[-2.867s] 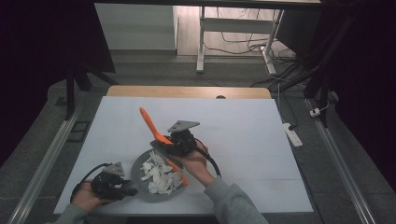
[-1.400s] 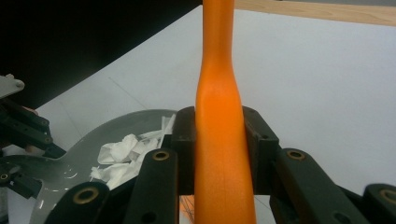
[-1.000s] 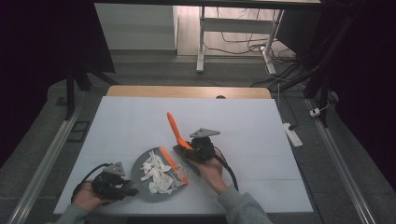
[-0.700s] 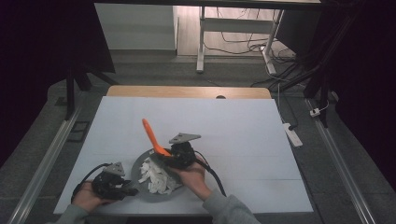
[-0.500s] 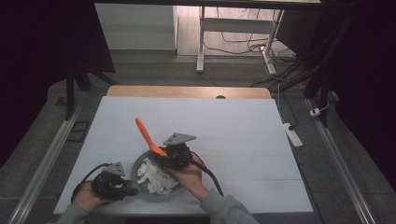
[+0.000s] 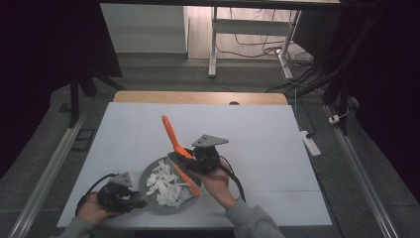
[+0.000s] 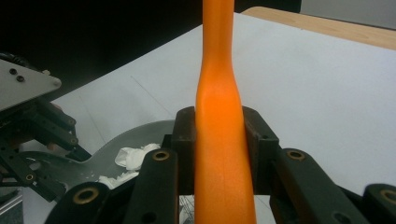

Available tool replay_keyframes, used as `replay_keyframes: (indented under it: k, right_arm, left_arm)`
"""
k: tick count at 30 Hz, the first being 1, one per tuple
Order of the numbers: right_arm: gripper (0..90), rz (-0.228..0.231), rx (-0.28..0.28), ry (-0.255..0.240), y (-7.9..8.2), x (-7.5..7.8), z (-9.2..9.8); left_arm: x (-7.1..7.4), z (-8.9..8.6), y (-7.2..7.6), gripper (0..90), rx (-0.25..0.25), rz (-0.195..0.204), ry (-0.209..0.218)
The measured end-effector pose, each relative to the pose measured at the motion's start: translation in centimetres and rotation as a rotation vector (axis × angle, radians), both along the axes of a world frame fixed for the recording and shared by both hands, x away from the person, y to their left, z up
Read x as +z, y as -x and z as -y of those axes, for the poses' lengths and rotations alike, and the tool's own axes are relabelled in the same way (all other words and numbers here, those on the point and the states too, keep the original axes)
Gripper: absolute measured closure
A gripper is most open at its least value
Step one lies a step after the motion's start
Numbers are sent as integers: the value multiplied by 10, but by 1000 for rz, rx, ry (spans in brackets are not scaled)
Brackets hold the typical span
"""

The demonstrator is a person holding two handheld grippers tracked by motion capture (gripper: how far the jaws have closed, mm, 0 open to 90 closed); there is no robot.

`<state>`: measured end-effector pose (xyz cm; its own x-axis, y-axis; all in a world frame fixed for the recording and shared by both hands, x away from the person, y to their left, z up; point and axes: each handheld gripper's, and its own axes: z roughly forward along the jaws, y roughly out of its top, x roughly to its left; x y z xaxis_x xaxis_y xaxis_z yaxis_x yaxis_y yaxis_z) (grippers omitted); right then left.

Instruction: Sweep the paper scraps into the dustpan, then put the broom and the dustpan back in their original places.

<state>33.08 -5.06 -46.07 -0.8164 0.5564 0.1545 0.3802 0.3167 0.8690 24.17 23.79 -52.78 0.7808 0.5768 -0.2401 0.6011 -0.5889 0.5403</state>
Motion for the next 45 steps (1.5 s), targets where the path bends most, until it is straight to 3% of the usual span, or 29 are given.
replay_keyframes:
  k: [10,18,29,35,45]
  right_arm:
    - [696,-33,-35,-19,-7,-4,27]
    - [696,-22,-52,-42,-10,4,50]
    - [696,8,-67,-58,-5,13,86]
    - [696,12,-79,-58,-4,14,112]
    - [696,10,-94,-77,0,15,140]
  left_arm:
    - [1,-1,0,610,9,6,41]
    - [2,-2,0,611,29,20,54]
    - [6,-6,1,610,105,54,79]
    - [9,-12,0,611,175,83,93]
    - [13,-18,1,611,241,125,127]
